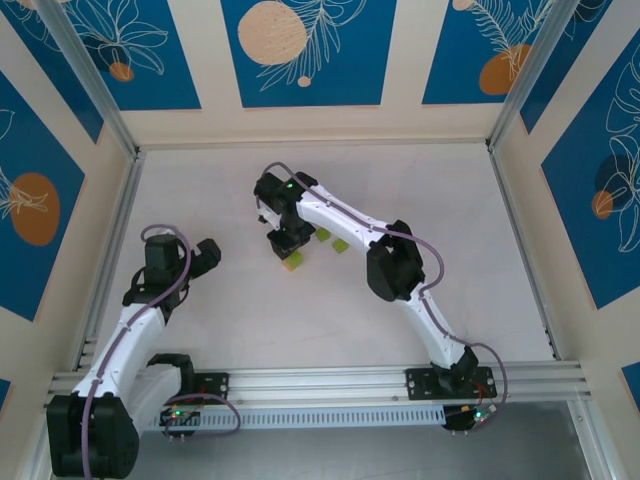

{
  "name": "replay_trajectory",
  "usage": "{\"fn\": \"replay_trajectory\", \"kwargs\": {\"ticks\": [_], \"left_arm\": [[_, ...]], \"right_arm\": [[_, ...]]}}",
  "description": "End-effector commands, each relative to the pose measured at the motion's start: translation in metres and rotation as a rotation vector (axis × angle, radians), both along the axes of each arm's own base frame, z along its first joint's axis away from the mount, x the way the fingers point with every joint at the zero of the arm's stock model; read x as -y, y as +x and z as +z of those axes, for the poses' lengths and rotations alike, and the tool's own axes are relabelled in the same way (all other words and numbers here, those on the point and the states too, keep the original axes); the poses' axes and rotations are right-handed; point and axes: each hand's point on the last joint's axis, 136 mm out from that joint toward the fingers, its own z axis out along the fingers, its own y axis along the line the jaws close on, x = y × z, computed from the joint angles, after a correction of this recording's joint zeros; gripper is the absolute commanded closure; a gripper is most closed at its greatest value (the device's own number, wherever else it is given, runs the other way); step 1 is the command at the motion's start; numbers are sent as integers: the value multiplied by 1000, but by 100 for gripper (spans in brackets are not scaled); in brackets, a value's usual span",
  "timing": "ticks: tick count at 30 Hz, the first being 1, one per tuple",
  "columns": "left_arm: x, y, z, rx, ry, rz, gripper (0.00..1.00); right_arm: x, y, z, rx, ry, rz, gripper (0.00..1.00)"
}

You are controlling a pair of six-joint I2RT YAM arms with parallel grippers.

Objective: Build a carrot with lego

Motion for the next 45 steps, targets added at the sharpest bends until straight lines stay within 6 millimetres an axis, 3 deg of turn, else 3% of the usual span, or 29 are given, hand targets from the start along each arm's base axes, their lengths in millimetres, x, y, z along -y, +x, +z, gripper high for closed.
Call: {"fn": "replay_trajectory", "kwargs": {"ticks": [1,5,9,12,20,24,40,45], "left_arm": [[1,-1,0,9,7,-13,1],[1,-1,1,10,9,-14,1],[1,-1,1,11,7,-15,1],[1,-1,1,12,7,-15,1],[1,-1,2,11,5,-16,1],[2,1,3,13,3,-18,1],[2,2,2,11,2,-19,1],[2,2,2,9,4,-19,1]], "right_arm": [[21,-54,-80,-252,-167,5,69],[28,-60,-92,-274,-189,3,70],[31,-56,-89,-261,-192,-2,70],[25,-45,-71,-219,-152,-7,70],[3,-10,3,-91,10,-35,70],[1,-3,22,-62,37,-41,70],[5,-12,-4,-95,-12,-37,69],[4,-10,2,-80,2,-35,57]]}}
